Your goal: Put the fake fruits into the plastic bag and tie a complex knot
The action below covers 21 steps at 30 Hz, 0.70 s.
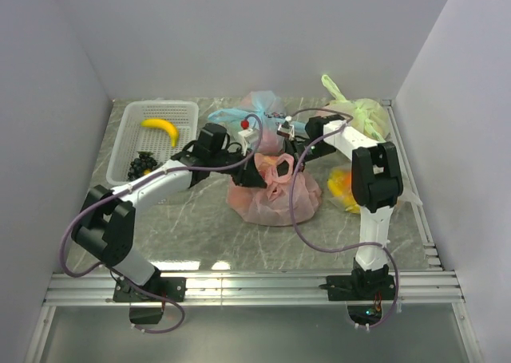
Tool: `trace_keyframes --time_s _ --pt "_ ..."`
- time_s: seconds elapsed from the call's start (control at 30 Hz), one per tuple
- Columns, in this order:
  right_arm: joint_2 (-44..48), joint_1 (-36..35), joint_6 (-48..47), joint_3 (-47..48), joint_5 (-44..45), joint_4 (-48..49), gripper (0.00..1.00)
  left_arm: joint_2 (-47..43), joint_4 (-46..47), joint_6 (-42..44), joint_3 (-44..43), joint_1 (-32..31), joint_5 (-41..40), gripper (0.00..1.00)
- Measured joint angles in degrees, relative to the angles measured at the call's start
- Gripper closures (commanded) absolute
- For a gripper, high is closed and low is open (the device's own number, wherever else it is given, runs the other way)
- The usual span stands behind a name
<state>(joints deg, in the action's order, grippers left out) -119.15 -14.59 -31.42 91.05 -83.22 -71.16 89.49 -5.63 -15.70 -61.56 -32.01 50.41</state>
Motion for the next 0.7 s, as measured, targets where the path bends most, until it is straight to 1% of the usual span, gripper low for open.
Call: trace_keyframes --time_s 0.03,0.1,0.17,0.23,0.3,0.33,0.37,0.4,0.47,0.5,0.57,0.6,0.63,0.7 --pt "0.17 0.02 3.56 -0.96 0.52 2.78 1.0 0.02 0.46 0.33 0.0 -0.98 -0.94 1.0" --pt "1.81 0.07 15.26 -4.9 3.04 12.33 1.0 0.26 1.4 0.92 0.0 -2.89 -3.45 1.0" --pt "6.34 0.5 29.9 -13.31 6.95 27.21 1.0 1.16 2.16 0.57 0.0 -4.13 -5.49 1.0" --pt "10.69 1.86 42.69 -20.11 10.01 38.77 1.0 2.78 2.56 -0.52 -0.09 -4.87 -7.69 1.0" --pt "12.83 3.08 50.97 -22.43 11.43 46.29 1.0 4.81 3.67 -1.44 -0.66 -4.98 -9.81 1.0" --pt "13.33 3.32 53.22 -22.97 11.89 49.22 1.0 5.62 4.37 -1.84 -1.07 -4.81 -10.6 1.0" --pt "13.75 3.52 55.34 -23.58 12.46 52.15 0.86 6.32 4.92 -2.21 -1.55 -4.55 -11.37 1.0" --pt "14.05 3.61 57.05 -24.0 12.9 54.18 0.76 6.71 5.16 -2.4 -1.9 -4.5 -11.91 1.0" --pt "14.12 3.67 57.29 -23.87 13.64 55.56 0.55 7.19 4.61 -2.43 -2.45 -4.96 -12.61 1.0" --pt "14.12 3.74 56.41 -23.54 13.84 55.04 0.5 7.39 4.24 -2.43 -2.47 -5.31 -12.83 1.0" --pt "13.92 4.07 50.66 -21.53 14.27 50.4 0.45 7.89 3.39 -2.45 -2.47 -6.03 -13.07 1.0" --pt "13.84 4.35 47.21 -19.91 14.53 47.17 0.43 8.2 2.82 -2.43 -2.47 -6.29 -13.2 1.0" --pt "13.7 4.72 42.88 -18.01 14.88 43.52 0.39 8.37 2.25 -2.43 -2.51 -6.4 -13.2 1.0" --pt "13.57 5.77 34.73 -14.14 15.17 36.61 0.24 8.61 1.03 -2.4 -2.89 -6.36 -13.09 1.0"
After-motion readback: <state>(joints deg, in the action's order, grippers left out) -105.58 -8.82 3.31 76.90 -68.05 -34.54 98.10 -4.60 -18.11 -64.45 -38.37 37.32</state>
